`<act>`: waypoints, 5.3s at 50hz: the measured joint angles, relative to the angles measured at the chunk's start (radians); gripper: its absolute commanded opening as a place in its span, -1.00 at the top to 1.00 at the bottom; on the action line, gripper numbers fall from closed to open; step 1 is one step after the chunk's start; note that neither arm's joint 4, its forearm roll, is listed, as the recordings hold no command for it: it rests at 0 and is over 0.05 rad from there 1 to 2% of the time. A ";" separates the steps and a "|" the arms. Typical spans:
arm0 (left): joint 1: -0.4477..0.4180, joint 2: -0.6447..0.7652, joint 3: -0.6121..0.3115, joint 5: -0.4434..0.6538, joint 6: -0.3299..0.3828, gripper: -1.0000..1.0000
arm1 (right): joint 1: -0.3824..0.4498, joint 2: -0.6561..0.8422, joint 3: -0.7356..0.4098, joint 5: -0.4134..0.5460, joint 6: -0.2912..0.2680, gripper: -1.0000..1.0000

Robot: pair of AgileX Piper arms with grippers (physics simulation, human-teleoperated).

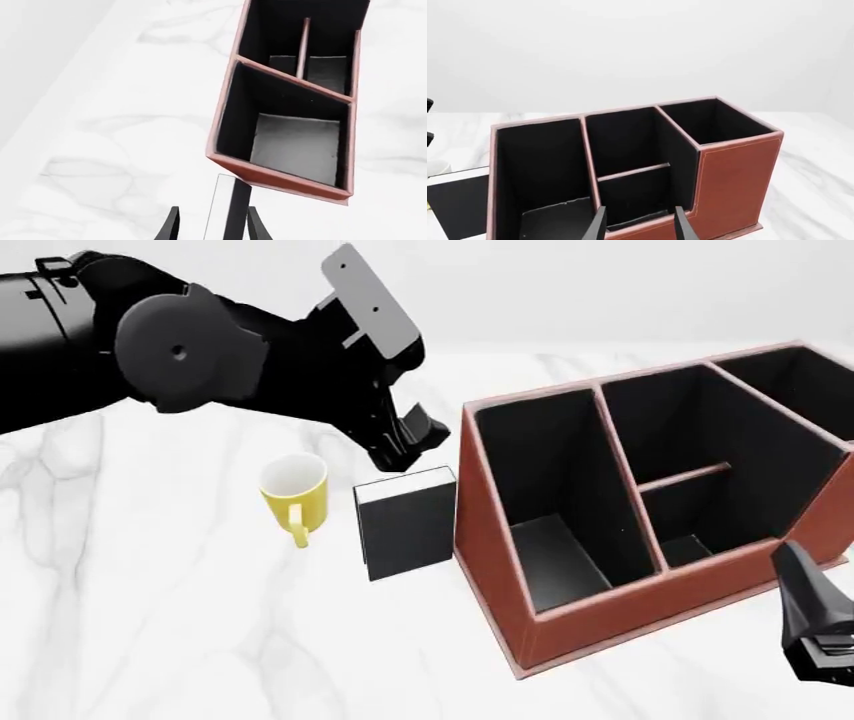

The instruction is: Pick up the book and place it in the back compartment of the caddy.

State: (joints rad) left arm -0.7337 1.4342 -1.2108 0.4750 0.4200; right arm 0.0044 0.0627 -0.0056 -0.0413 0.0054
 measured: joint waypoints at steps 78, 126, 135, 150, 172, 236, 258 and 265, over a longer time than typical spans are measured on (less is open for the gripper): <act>0.058 0.212 0.174 -0.275 -0.026 -1.00 | 0.009 -0.008 0.000 0.008 0.004 -1.00; 0.059 0.198 0.116 -0.183 -0.171 1.00 | 0.009 -0.020 0.000 0.016 0.000 -1.00; 0.048 0.135 0.064 -0.083 -0.173 1.00 | 0.009 -0.024 0.002 0.020 -0.002 -1.00; 0.050 0.075 -0.113 0.093 -0.119 1.00 | 0.008 -0.022 0.001 0.018 -0.002 -1.00; 0.000 0.057 -0.491 0.282 -0.001 1.00 | 0.009 -0.018 0.001 0.013 -0.002 -1.00; -0.356 0.620 -0.993 0.051 -0.112 1.00 | 0.005 0.003 0.000 -0.004 0.001 -1.00; -0.378 0.662 -0.843 -0.104 -0.148 1.00 | 0.003 0.011 0.002 -0.011 0.005 -1.00; -0.377 0.674 -0.811 -0.142 -0.154 1.00 | 0.003 0.011 0.002 -0.011 0.006 -1.00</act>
State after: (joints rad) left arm -1.1106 2.1085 -2.0213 0.3330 0.2656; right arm 0.0073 0.0739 -0.0037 -0.0527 0.0114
